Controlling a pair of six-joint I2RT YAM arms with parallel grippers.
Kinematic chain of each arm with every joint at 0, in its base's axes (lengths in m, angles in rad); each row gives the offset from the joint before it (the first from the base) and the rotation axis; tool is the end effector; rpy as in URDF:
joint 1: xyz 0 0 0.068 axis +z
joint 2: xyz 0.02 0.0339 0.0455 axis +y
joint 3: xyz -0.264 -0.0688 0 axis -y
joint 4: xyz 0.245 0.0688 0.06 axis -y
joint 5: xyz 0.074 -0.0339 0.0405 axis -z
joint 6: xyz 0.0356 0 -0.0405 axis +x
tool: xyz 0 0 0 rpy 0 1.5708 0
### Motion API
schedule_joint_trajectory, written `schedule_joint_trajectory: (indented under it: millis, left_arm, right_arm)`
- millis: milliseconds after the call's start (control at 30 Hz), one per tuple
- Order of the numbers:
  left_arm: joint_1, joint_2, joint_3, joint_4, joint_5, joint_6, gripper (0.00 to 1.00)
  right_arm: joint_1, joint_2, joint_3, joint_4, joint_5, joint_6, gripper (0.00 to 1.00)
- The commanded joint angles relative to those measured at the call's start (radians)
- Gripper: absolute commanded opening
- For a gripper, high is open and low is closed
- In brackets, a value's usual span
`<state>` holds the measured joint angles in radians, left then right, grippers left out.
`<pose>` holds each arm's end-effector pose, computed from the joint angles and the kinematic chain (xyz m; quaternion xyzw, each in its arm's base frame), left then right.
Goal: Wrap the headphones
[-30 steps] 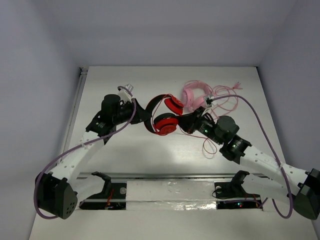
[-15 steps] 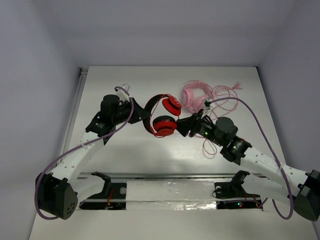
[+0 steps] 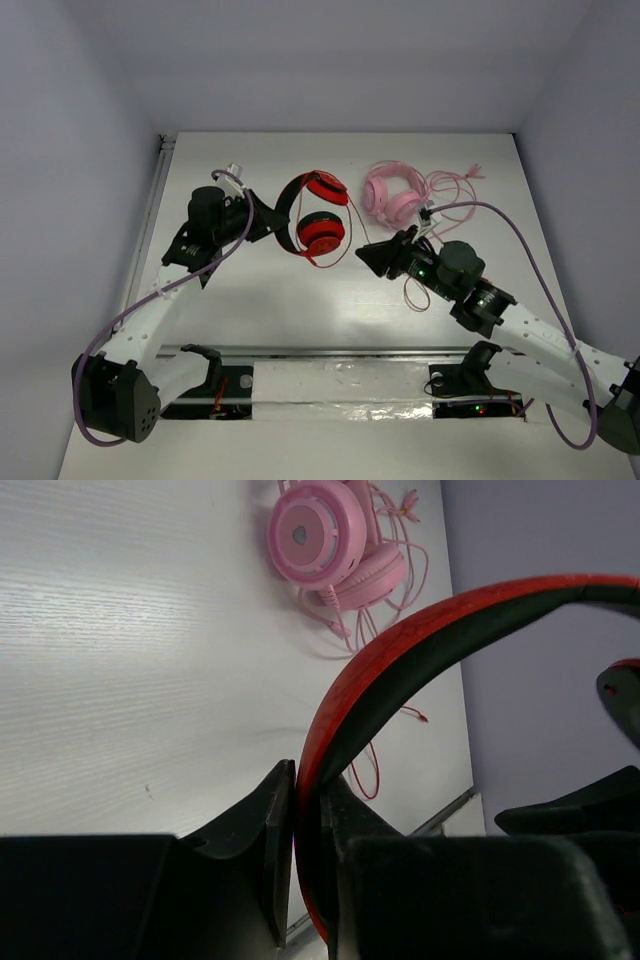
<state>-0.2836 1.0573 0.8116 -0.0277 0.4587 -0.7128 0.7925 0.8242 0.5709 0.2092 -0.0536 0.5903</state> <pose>0.2304 -0.0836 0.3135 -0.0311 0.7875 -0.4403 0.4302 0.1407 0.1454 0.2991 -0.0913 0.7167 0.4556 0.5200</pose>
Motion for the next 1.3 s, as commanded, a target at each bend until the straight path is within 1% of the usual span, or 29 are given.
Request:
schedule_joint_trajectory:
  millis: [0, 67, 133, 167, 200, 233, 267, 300, 367, 400, 500, 533, 600, 633, 667, 700, 733, 767, 867, 967, 1000, 1067, 1100, 1267]
  left_arm:
    - [0.018, -0.051, 0.072, 0.068, 0.035, -0.043, 0.00]
    - [0.018, -0.054, 0.075, 0.066, 0.037, -0.040, 0.00]
    - [0.018, -0.054, 0.078, 0.061, 0.043, -0.036, 0.00]
    - [0.018, -0.054, 0.078, 0.060, 0.044, -0.036, 0.00]
    - [0.018, -0.054, 0.077, 0.063, 0.047, -0.036, 0.00]
    - [0.018, -0.053, 0.075, 0.066, 0.057, -0.036, 0.00]
    - [0.018, -0.053, 0.075, 0.066, 0.061, -0.036, 0.00]
    - [0.018, -0.053, 0.075, 0.068, 0.063, -0.036, 0.00]
    - [0.027, -0.054, 0.075, 0.068, 0.063, -0.033, 0.00]
    - [0.027, -0.056, 0.075, 0.068, 0.061, -0.030, 0.00]
    - [0.027, -0.063, 0.074, 0.061, 0.051, -0.017, 0.00]
    - [0.027, -0.068, 0.074, 0.057, 0.041, -0.011, 0.00]
    - [0.027, -0.075, 0.074, 0.045, 0.025, -0.001, 0.00]
    - [0.027, -0.082, 0.072, 0.043, 0.006, 0.007, 0.00]
    - [0.027, -0.085, 0.072, 0.035, -0.006, 0.015, 0.00]
    - [0.027, -0.086, 0.072, 0.032, -0.006, 0.015, 0.00]
    - [0.027, -0.092, 0.072, 0.029, -0.027, 0.024, 0.00]
    - [0.027, -0.095, 0.072, 0.029, -0.041, 0.029, 0.00]
    - [0.027, -0.105, 0.061, 0.008, -0.083, 0.041, 0.00]
    - [0.027, -0.106, 0.040, 0.020, -0.094, 0.036, 0.00]
    - [0.027, -0.105, 0.031, 0.020, -0.095, 0.036, 0.00]
    - [0.027, -0.103, 0.020, 0.028, -0.097, 0.032, 0.00]
    - [0.027, -0.105, 0.015, 0.052, -0.095, 0.027, 0.00]
    - [0.017, -0.102, -0.002, 0.063, -0.089, 0.027, 0.00]
  right_arm:
    - [0.001, 0.004, -0.028, -0.033, 0.082, -0.018, 0.38]
    - [0.001, 0.024, -0.037, -0.019, 0.136, -0.012, 0.16]
    - [0.001, 0.056, -0.052, 0.012, 0.153, -0.003, 0.07]
    - [0.001, 0.068, -0.052, 0.018, 0.179, 0.005, 0.05]
    - [0.001, 0.081, -0.052, 0.022, 0.190, 0.011, 0.06]
    - [0.001, 0.102, -0.049, 0.036, 0.189, 0.008, 0.09]
    - [-0.010, 0.110, -0.046, 0.044, 0.176, 0.005, 0.27]
    - [-0.010, 0.118, -0.042, 0.050, 0.176, -0.001, 0.38]
    - [-0.010, 0.128, -0.031, 0.053, 0.175, -0.007, 0.52]
    - [-0.010, 0.130, -0.029, 0.058, 0.170, -0.010, 0.53]
    - [-0.010, 0.119, -0.034, 0.071, 0.153, -0.014, 0.53]
    - [-0.010, 0.118, -0.034, 0.070, 0.159, -0.018, 0.50]
    - [-0.010, 0.116, -0.026, 0.076, 0.126, -0.049, 0.26]
    - [-0.010, 0.113, -0.020, 0.093, 0.051, -0.059, 0.16]
    - [-0.010, 0.098, -0.007, 0.110, 0.000, -0.064, 0.11]
    - [-0.010, 0.084, 0.003, 0.110, -0.035, -0.063, 0.12]
    - [-0.010, 0.066, 0.016, 0.104, -0.061, -0.060, 0.14]
    - [-0.010, 0.046, 0.027, 0.099, -0.092, -0.055, 0.22]
    - [-0.010, -0.043, 0.063, 0.079, -0.094, -0.030, 0.43]
    - [-0.010, -0.103, 0.090, 0.068, -0.086, -0.004, 0.51]
    - [-0.010, -0.111, 0.096, 0.073, -0.092, 0.009, 0.56]
    - [-0.010, -0.097, 0.124, 0.088, -0.104, 0.023, 0.60]
    - [-0.010, -0.082, 0.135, 0.093, -0.110, 0.031, 0.61]
    - [-0.010, 0.042, 0.179, 0.154, -0.097, 0.052, 0.60]
